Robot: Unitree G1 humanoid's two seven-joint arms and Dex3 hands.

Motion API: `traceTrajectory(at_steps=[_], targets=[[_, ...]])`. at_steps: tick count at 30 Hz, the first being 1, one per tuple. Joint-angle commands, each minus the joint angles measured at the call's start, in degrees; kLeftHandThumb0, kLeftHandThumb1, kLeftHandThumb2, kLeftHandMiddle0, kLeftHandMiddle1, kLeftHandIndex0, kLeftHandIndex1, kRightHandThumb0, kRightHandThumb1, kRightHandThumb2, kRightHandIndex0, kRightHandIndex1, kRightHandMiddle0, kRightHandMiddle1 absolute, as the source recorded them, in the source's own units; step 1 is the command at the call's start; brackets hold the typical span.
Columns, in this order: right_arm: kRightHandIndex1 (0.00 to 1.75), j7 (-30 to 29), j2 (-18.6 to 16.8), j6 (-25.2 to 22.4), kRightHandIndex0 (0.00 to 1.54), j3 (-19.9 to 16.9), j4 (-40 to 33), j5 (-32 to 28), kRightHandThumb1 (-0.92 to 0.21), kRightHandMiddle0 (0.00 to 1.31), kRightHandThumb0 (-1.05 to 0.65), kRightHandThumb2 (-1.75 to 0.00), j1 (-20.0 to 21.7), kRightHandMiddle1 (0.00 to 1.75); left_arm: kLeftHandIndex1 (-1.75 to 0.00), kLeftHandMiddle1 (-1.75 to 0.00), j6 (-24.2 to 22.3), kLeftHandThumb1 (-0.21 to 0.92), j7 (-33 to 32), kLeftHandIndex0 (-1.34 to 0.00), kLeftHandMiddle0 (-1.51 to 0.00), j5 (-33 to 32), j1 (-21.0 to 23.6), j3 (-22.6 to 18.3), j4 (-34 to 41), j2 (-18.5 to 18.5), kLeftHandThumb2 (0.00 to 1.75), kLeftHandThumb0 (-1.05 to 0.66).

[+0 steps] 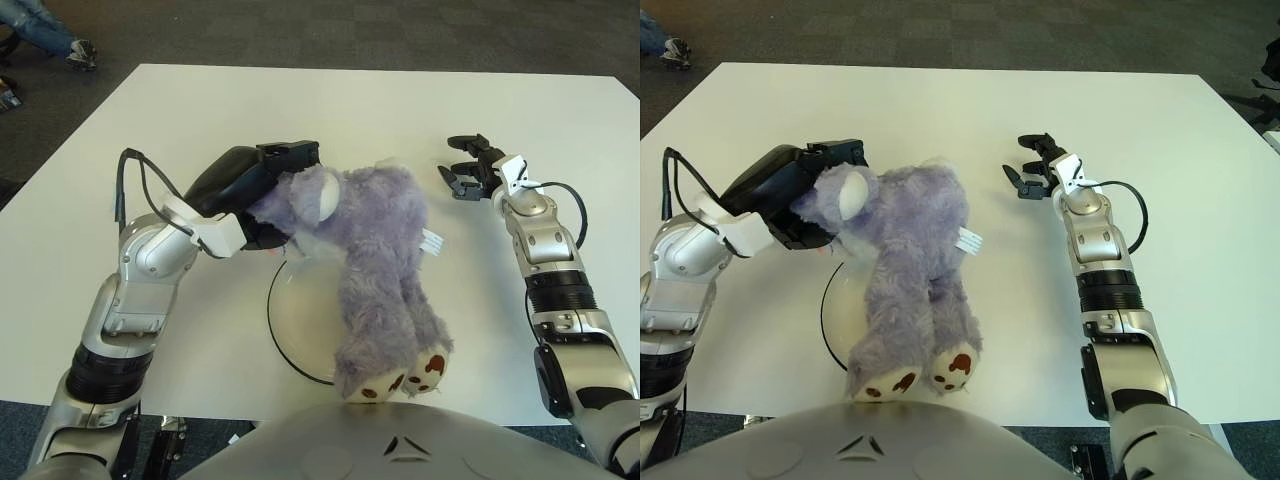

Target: Put the doll into the plate.

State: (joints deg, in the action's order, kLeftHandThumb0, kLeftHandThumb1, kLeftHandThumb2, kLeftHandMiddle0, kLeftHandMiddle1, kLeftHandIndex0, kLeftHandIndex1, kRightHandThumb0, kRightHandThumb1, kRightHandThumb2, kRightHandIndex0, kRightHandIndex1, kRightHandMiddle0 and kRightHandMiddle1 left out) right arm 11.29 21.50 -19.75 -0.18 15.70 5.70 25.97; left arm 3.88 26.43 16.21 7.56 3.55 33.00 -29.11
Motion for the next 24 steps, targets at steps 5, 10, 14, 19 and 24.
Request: traceTrajectory(at_steps=[5,10,14,19,24], targets=[[1.07,-0.1,-0.5,-2.5,0.03,0.0,1.5,0.0,-0.5,0.0,-0.51,-0.95,-1.8,0.73,-1.75,-1.66,0.4,-0.09,-0.6,-0.68,-0.94,3.2,-1.1,1.1,1.6,-0.1,1.75,0.0],[1.06,-0.5,-0.7,-2.6,0.02,-0.2,1.3,-0.2,-0.5,0.0,-0.51,-0.96,-1.8,0.74,-1.75,-1.66,-0.4,-0.09,0.4,-0.69,-0.94,3.2,-1.3,1.4,2.1,-0.3,1.75,0.0],[1.05,-0.5,-0.8,-2.5,0.03,-0.3,1.3,-0.4,-0.5,0.0,-0.51,-0.96,-1.9,0.74,-1.75,-1.65,-1.5,-0.09,1.5,-0.69,-0.95,3.7,-1.4,1.9,2.7,-0.9,1.75,0.0],[1.05,-0.5,-0.8,-2.7,0.03,-0.3,1.1,-0.3,-0.51,0.0,-0.51,-0.96,-1.9,0.74,-1.75,-1.65,-3.6,-0.09,3.5,-0.68,-0.95,4.6,-1.2,2.3,3.8,-1.7,1.75,0.0],[1.04,-0.7,-0.7,-3.2,0.02,-0.1,0.8,0.0,-0.51,0.0,-0.51,-0.96,-1.9,0.74,-1.75,-1.69,-4.5,-0.08,4.7,-0.67,-0.93,4.9,-1.0,2.5,4.3,-2.1,1.75,0.0]])
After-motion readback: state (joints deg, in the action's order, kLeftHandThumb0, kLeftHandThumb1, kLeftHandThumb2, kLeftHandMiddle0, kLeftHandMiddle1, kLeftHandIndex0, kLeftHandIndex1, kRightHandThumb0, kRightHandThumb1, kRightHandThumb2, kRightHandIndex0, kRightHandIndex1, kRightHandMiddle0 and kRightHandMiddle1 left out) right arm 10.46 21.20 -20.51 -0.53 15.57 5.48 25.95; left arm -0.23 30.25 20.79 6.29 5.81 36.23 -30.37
